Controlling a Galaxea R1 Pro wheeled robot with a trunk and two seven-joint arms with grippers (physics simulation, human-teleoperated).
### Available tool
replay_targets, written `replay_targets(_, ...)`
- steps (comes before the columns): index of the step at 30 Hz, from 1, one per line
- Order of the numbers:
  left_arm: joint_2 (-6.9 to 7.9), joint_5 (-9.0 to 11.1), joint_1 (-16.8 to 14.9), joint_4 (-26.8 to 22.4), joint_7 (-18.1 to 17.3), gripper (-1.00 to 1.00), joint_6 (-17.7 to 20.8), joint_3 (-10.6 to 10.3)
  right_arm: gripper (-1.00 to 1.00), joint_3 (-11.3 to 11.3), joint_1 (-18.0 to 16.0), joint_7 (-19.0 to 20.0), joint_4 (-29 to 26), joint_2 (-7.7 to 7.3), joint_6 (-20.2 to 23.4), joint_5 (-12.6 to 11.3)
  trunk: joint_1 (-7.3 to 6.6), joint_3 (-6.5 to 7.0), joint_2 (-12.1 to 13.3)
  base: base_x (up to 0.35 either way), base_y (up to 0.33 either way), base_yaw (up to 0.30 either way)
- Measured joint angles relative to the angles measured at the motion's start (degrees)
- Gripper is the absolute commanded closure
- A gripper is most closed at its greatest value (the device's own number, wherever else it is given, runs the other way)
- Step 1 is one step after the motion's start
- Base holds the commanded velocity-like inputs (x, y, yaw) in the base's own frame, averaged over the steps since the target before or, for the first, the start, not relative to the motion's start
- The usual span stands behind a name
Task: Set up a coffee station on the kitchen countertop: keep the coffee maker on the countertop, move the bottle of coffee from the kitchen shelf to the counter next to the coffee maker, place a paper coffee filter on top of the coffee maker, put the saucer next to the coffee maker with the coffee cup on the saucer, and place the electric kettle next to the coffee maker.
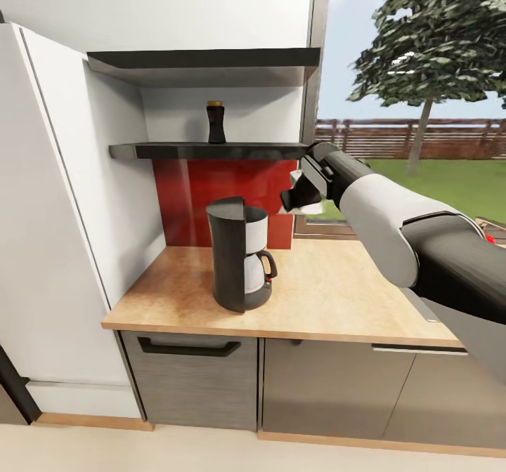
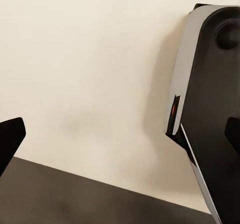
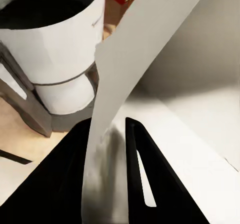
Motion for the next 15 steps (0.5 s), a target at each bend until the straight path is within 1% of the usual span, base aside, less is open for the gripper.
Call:
replay_targets(2,0.0,0.0,0.0,-0.03,0.0,-1.0,0.0,0.0,1.0,0.07,-0.01,1.77,0.0,0.0,0.0,0.06,0.0,0.0,0.0,0.0,0.0,0.0)
replay_targets(10,0.0,-0.01,0.0,-0.07,0.0,-1.0,0.0,-0.05,1.0,0.11,0.0,4.39,0.08,0.0,0.01,0.09,0.0,0.0,0.0,0.0,0.0,0.0)
replay_targets(12,0.0,-0.01,0.0,-0.08,0.0,-1.0,0.0,-0.07,1.0,0.14,0.0,5.61,0.07,0.0,0.01,0.11,0.0,0.0,0.0,0.0,0.0,0.0)
replay_targets(15,0.0,-0.01,0.0,-0.08,-0.01,-1.0,0.0,-0.07,1.0,1.32,-0.01,7.84,-0.01,0.0,0.03,0.16,0.0,0.0,0.0,0.0,0.0,0.0)
